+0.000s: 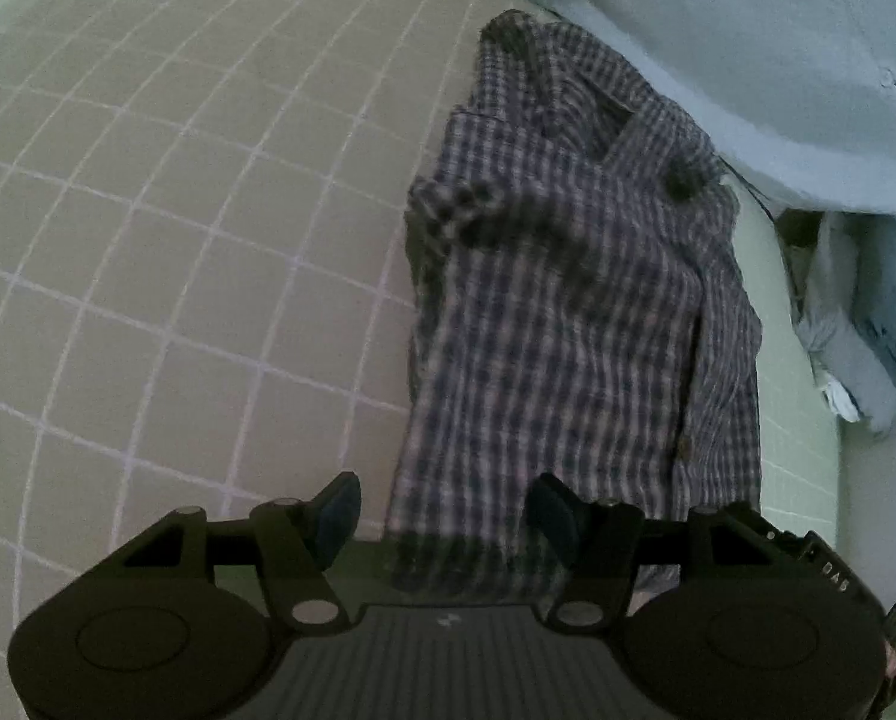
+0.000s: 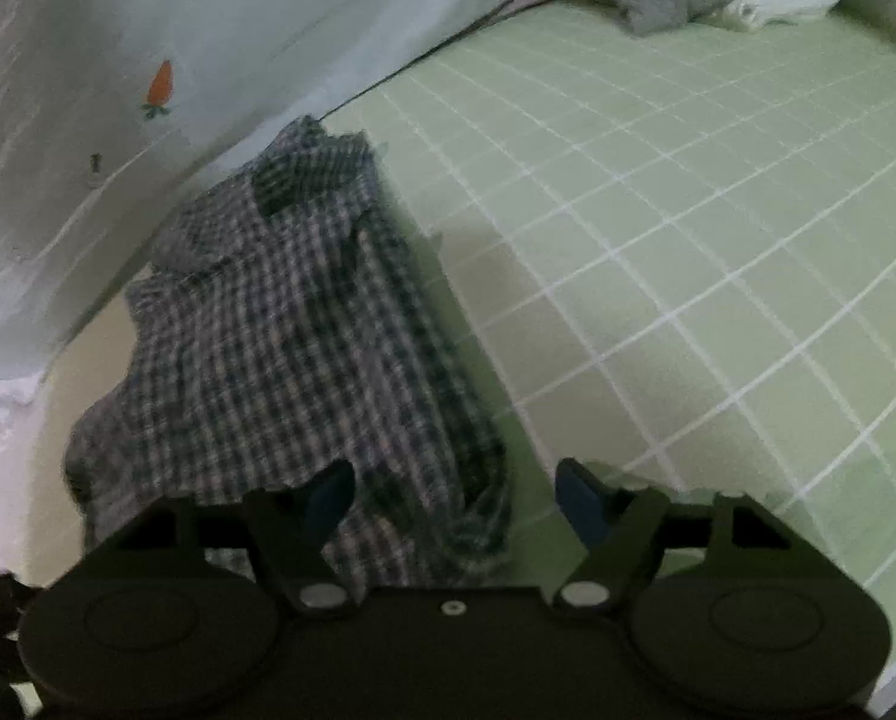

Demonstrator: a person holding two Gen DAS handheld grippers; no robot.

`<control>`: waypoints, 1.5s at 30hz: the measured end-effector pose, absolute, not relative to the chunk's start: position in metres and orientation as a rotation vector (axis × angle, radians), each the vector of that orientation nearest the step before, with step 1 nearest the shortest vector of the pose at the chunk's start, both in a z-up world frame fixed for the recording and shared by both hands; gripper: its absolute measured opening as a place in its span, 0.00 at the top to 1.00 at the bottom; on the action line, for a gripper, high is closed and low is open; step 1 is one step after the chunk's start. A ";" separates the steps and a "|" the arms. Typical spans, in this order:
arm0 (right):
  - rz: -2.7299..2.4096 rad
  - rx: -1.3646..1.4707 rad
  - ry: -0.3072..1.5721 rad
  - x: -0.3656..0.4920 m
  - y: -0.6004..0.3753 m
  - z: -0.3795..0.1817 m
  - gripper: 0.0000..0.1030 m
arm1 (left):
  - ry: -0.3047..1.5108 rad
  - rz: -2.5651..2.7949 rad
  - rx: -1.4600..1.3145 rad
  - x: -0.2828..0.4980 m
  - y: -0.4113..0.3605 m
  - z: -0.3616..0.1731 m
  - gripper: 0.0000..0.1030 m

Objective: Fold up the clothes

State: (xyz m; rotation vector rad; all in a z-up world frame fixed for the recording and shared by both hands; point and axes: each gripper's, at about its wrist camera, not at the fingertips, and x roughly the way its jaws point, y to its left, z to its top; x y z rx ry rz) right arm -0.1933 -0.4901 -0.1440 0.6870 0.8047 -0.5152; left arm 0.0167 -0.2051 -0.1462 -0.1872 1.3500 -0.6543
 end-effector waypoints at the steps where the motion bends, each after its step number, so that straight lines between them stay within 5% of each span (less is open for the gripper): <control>1: -0.492 0.687 0.815 -0.193 -0.490 -0.145 0.35 | 1.346 -0.645 -0.211 0.014 -0.205 -0.147 0.39; 2: -0.470 0.686 0.825 -0.192 -0.490 -0.146 0.39 | 1.343 -0.635 -0.235 0.011 -0.205 -0.148 0.39; 3: -0.447 0.686 0.836 -0.192 -0.490 -0.147 0.54 | 1.338 -0.624 -0.258 0.009 -0.205 -0.149 0.39; 4: -0.424 0.685 0.846 -0.191 -0.490 -0.148 0.75 | 1.333 -0.600 -0.276 0.006 -0.206 -0.149 0.48; 5: -0.401 0.685 0.856 -0.191 -0.489 -0.149 0.82 | 1.335 -0.586 -0.295 0.003 -0.206 -0.151 0.70; 7: -0.355 0.683 0.876 -0.189 -0.489 -0.151 0.89 | 1.339 -0.559 -0.333 -0.003 -0.207 -0.155 0.82; 24: -0.039 0.659 0.934 -0.255 -0.507 -0.110 0.93 | 1.358 -0.474 -0.674 -0.107 -0.141 -0.119 0.93; 30: 0.044 0.810 0.879 -0.282 -0.529 -0.078 0.93 | 1.396 -0.454 -0.985 -0.129 -0.106 -0.090 0.93; 36: 0.047 1.025 0.853 -0.278 -0.562 -0.084 0.93 | 1.590 -0.287 -1.319 -0.114 -0.115 -0.130 0.93; 45: 0.052 1.420 0.714 -0.243 -0.599 -0.090 0.93 | 1.560 -0.265 -1.501 -0.052 -0.142 -0.107 0.93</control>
